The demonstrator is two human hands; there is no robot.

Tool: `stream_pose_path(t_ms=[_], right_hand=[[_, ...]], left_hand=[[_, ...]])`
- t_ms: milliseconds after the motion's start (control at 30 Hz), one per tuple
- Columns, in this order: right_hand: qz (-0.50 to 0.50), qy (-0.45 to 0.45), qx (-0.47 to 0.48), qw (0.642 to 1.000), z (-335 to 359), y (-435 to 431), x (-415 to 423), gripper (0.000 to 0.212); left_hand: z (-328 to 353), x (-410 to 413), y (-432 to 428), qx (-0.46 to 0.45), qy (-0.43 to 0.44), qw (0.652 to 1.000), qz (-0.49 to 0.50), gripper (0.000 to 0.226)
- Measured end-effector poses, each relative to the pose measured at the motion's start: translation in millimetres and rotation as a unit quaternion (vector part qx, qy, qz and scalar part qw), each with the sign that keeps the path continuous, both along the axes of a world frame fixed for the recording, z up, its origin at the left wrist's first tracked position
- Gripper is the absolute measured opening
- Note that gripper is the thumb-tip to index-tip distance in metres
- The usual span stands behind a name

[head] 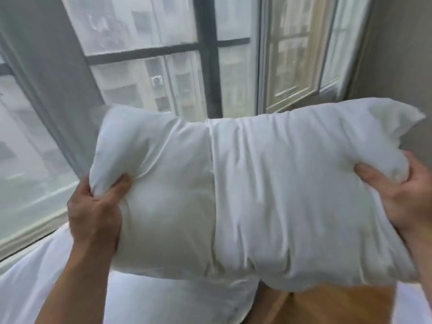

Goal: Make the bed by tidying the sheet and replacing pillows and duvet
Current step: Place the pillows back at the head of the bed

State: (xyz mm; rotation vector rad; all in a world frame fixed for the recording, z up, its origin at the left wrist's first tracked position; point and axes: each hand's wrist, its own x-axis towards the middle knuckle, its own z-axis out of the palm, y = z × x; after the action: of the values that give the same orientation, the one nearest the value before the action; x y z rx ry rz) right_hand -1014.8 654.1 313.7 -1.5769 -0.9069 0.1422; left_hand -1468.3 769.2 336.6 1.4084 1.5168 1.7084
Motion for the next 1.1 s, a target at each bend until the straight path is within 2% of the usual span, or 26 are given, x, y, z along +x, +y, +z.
stream_pose_path(t_ms=[33, 133, 167, 233, 267, 433, 533, 633, 733, 1000, 1100], right_hand=[[-0.015, 0.015, 0.039, 0.999, -3.5, -9.3, 13.3, 0.032], [-0.066, 0.04, 0.037, 0.996, -32.2, -26.7, 90.1, 0.041], [-0.087, 0.061, 0.03, 0.994, -39.0, -32.9, 117.3, 0.042], [-0.123, 0.087, 0.018, 0.988, -49.7, -43.3, 169.9, 0.043], [-0.13, 0.093, 0.014, 0.987, -54.7, -48.6, 193.9, 0.042], [-0.225, 0.115, -0.01, 0.967, -67.3, -74.0, 305.5, 0.043], [-0.277, 0.115, -0.04, 0.953, -77.3, -81.0, 357.4, 0.046], [-0.311, 0.121, -0.073, 0.94, -88.8, -75.6, 399.1, 0.048], [-0.329, 0.118, -0.103, 0.931, -96.6, -56.6, 436.7, 0.046], [-0.34, 0.09, -0.191, 0.916, -98.4, 33.9, 573.8, 0.04], [-0.346, 0.1, -0.218, 0.907, -98.6, 56.8, 625.9, 0.032]], left_hand=[[-4.8, 29.9, 13.2, -0.009, 0.01, 1.0, -0.02, 0.027], [-13.4, 129.5, 46.7, -0.041, -0.014, 0.996, -0.081, 0.023], [-24.5, 158.4, 66.2, -0.068, -0.017, 0.993, -0.096, 0.034], [-43.7, 217.7, 103.1, -0.107, -0.031, 0.985, -0.133, 0.073], [-57.6, 244.1, 128.7, -0.114, -0.036, 0.979, -0.164, 0.078], [-21.1, 444.1, 111.6, -0.097, -0.004, 0.957, -0.273, 0.033], [-32.0, 525.0, 136.9, -0.063, 0.03, 0.951, -0.301, 0.035], [-59.0, 587.3, 175.1, -0.068, 0.034, 0.937, -0.341, 0.039], [-82.6, 645.8, 204.0, -0.096, 0.036, 0.927, -0.36, 0.032], [-144.8, 798.0, 307.7, -0.192, 0.022, 0.904, -0.381, 0.034], [-161.5, 868.3, 335.3, -0.225, 0.031, 0.89, -0.395, 0.034]])
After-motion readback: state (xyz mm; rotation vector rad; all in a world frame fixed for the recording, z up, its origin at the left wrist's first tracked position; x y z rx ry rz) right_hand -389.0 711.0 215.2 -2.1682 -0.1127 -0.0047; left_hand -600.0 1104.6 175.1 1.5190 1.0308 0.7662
